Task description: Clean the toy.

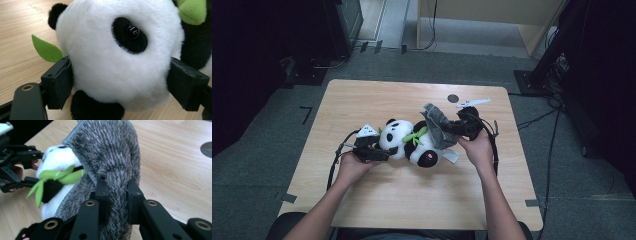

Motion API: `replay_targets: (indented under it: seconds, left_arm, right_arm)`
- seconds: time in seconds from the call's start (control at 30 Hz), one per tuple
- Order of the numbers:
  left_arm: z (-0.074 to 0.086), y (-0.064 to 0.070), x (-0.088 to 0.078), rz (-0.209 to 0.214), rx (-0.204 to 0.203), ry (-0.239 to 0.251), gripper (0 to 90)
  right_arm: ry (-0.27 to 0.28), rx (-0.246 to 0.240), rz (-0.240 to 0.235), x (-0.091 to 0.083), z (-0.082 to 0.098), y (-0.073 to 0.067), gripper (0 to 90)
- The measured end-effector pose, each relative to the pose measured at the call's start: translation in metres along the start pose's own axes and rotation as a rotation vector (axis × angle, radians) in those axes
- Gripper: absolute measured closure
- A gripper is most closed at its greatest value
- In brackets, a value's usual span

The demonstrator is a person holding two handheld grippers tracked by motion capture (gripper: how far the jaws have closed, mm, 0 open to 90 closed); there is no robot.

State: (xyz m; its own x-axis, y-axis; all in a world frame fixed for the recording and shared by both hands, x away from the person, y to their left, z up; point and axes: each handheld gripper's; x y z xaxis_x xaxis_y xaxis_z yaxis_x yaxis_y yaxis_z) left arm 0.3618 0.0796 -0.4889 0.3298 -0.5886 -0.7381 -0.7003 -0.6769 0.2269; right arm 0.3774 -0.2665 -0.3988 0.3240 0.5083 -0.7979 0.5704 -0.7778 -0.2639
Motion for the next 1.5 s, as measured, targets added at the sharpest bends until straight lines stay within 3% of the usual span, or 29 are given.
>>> replay_targets:
  seconds: [0.13,0.57,0.93,1.03,1.23,1.5]
  left_arm:
    - [0.000,0.000,0.000,0.000,-0.006,-0.004,15.9]
    - [-0.001,-0.001,0.000,0.019,-0.022,-0.005,15.2]
    - [-0.001,-0.003,0.000,0.022,-0.016,-0.006,15.1]
    - [-0.001,-0.003,0.000,0.021,-0.015,-0.006,15.1]
    - [-0.001,-0.002,0.000,0.020,-0.018,-0.005,14.9]
    - [-0.001,-0.002,0.000,0.016,-0.015,-0.005,14.8]
  right_arm:
    - [-0.003,0.003,-0.005,0.001,0.004,0.005,74.8]
    - [-0.016,0.085,-0.030,0.000,0.017,0.033,74.1]
    - [-0.085,0.152,0.062,0.003,0.025,0.056,77.8]
    - [-0.063,0.167,0.066,-0.002,0.027,0.059,77.8]
    - [0.020,0.143,0.048,-0.024,0.021,0.050,77.8]
    - [0.088,0.041,0.015,-0.047,0.003,0.014,77.8]
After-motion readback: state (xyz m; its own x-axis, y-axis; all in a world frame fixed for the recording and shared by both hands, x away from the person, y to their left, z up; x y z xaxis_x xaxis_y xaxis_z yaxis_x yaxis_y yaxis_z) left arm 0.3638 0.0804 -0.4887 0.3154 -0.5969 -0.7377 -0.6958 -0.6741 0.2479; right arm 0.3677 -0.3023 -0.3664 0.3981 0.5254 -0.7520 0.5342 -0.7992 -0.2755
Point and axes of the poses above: each handheld gripper's, and its own axes: x roughly forward along the jaws, z roughly out of its underside, y roughly to its right, and after that the axes turned 13 degrees about -y, right-handed
